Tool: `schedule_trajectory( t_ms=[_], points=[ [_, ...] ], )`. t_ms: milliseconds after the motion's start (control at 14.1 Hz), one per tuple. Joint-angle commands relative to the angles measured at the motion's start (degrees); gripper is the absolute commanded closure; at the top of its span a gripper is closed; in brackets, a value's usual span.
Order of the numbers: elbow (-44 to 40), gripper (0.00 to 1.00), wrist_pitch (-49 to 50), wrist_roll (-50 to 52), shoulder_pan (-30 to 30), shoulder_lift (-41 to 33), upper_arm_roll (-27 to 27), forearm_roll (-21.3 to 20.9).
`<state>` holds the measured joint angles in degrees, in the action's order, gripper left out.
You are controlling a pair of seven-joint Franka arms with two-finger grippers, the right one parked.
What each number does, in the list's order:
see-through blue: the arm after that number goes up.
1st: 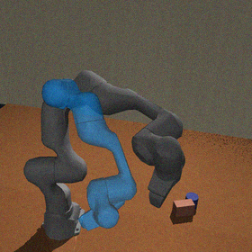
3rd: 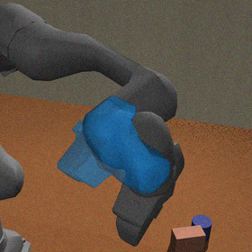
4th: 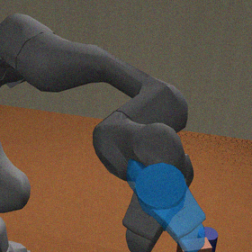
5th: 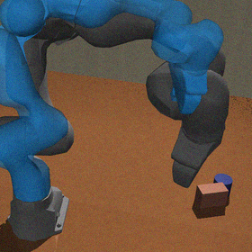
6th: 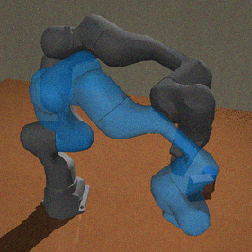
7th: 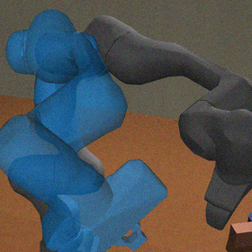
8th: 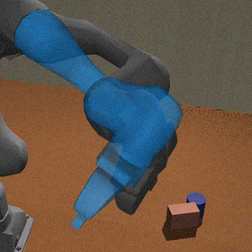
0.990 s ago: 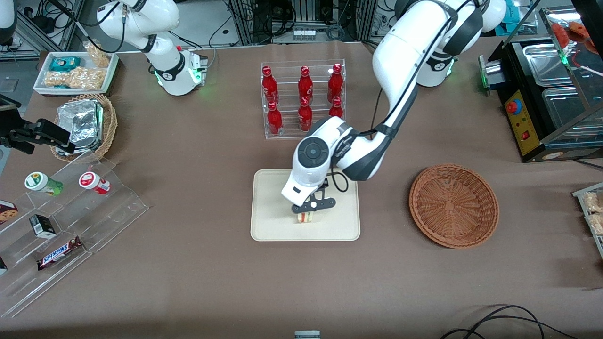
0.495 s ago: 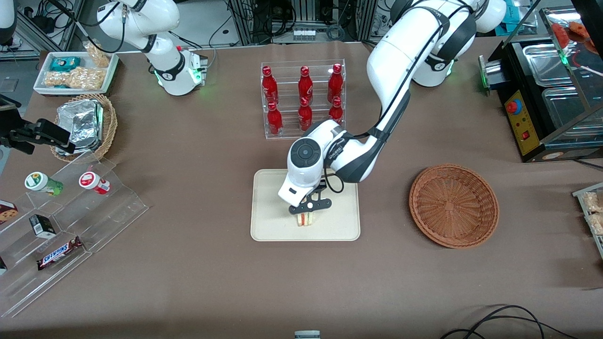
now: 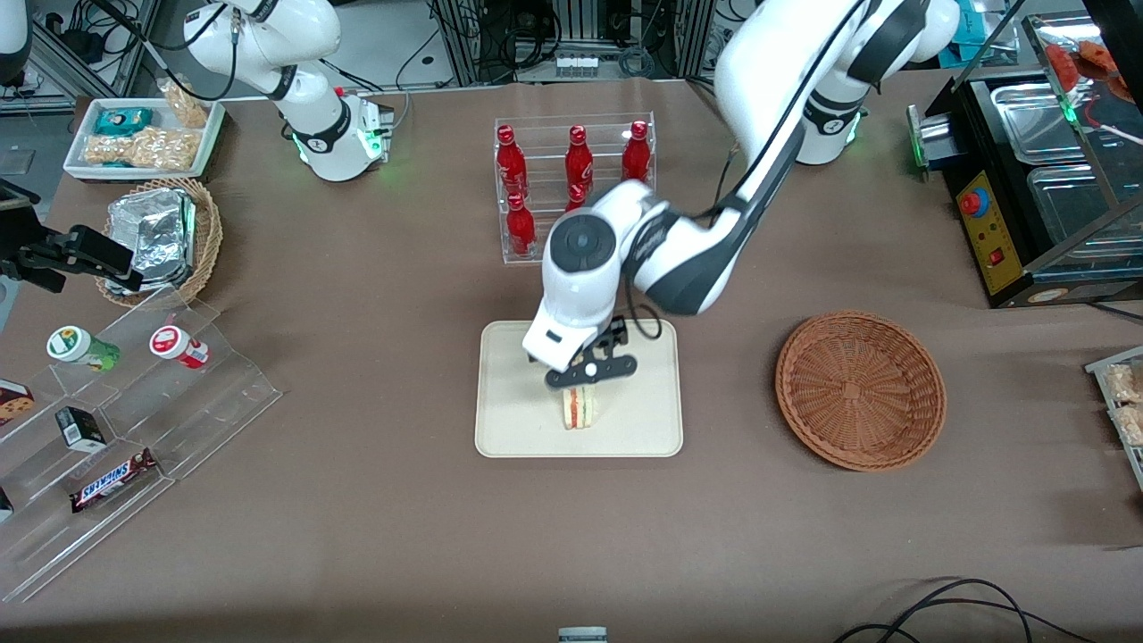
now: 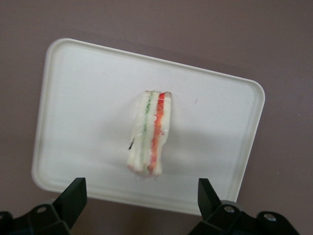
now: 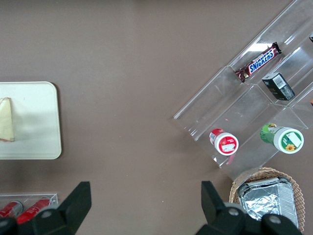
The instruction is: Place sandwich from basket to tray
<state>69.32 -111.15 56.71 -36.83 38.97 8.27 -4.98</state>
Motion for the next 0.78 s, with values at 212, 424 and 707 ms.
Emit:
schedule_trajectory(
  t_ms=[212, 424, 707],
  points=[
    [11.9, 0.00, 7.2, 1.3, -0.1, -11.1, -7.8, -0.6],
    [17.5, 0.00, 6.9, 0.0, 4.6, -13.4, -9.2, -0.9],
    [26.6, 0.00, 7.4, -13.7, 13.0, -21.9, -9.2, -0.6]
  ],
)
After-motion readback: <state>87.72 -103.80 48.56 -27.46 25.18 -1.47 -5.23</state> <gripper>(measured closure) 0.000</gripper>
